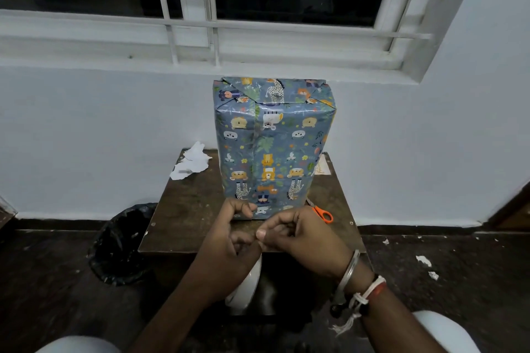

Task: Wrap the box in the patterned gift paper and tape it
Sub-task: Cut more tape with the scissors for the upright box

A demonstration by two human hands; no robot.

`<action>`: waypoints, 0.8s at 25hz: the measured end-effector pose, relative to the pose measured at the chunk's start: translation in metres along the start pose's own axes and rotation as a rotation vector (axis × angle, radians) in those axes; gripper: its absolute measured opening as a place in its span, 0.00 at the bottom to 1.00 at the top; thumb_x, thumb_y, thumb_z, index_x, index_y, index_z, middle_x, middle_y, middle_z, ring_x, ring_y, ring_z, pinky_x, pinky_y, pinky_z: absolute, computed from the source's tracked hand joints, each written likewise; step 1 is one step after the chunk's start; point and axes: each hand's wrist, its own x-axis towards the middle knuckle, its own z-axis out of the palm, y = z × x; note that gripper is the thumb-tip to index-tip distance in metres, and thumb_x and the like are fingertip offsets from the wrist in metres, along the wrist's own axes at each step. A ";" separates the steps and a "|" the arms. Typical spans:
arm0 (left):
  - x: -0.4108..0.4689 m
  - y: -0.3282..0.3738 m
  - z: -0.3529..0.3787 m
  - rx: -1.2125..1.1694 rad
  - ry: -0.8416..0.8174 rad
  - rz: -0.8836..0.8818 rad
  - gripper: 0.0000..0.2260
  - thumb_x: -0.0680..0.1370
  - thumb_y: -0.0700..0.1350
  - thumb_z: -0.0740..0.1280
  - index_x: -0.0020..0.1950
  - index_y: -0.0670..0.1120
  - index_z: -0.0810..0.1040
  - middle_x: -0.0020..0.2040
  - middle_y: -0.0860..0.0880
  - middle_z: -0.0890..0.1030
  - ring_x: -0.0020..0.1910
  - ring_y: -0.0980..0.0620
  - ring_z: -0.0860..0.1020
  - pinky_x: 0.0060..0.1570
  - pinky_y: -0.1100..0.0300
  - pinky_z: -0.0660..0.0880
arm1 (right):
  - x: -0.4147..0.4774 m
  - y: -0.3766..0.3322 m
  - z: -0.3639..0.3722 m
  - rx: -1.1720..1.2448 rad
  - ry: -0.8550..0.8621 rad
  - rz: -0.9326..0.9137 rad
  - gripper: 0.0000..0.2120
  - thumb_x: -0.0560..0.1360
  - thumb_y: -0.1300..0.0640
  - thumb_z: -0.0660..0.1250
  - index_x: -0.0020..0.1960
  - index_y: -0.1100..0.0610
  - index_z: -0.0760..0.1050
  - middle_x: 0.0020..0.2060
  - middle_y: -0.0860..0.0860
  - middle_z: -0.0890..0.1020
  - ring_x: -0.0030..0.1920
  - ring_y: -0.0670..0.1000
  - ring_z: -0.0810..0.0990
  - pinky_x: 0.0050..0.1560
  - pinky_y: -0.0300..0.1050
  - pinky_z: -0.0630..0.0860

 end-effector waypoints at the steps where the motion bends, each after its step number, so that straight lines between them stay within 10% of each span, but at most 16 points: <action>1: 0.001 0.000 0.001 -0.005 -0.002 0.000 0.21 0.73 0.33 0.71 0.48 0.59 0.71 0.55 0.61 0.80 0.33 0.55 0.81 0.43 0.52 0.74 | 0.000 0.000 0.000 0.010 0.013 -0.007 0.05 0.79 0.63 0.72 0.50 0.66 0.84 0.40 0.58 0.87 0.40 0.49 0.85 0.47 0.41 0.83; 8: 0.004 0.011 0.010 -0.156 -0.063 -0.066 0.18 0.71 0.53 0.74 0.56 0.53 0.72 0.49 0.48 0.86 0.51 0.41 0.85 0.57 0.34 0.78 | -0.001 0.005 0.002 0.223 0.254 -0.010 0.06 0.81 0.63 0.68 0.51 0.68 0.79 0.36 0.53 0.78 0.33 0.44 0.81 0.35 0.38 0.80; 11: 0.003 0.014 0.017 -0.110 -0.107 -0.072 0.19 0.71 0.53 0.75 0.57 0.56 0.71 0.46 0.47 0.87 0.40 0.49 0.85 0.39 0.48 0.80 | -0.001 0.012 0.005 0.257 0.348 -0.012 0.04 0.81 0.64 0.68 0.49 0.65 0.79 0.34 0.49 0.78 0.33 0.42 0.79 0.35 0.36 0.77; 20: 0.013 0.005 0.027 0.407 0.061 0.231 0.24 0.64 0.60 0.80 0.49 0.52 0.73 0.47 0.54 0.78 0.47 0.51 0.80 0.46 0.51 0.78 | -0.001 0.026 -0.003 0.434 0.459 0.030 0.04 0.81 0.63 0.68 0.48 0.61 0.80 0.34 0.51 0.81 0.35 0.48 0.79 0.39 0.45 0.79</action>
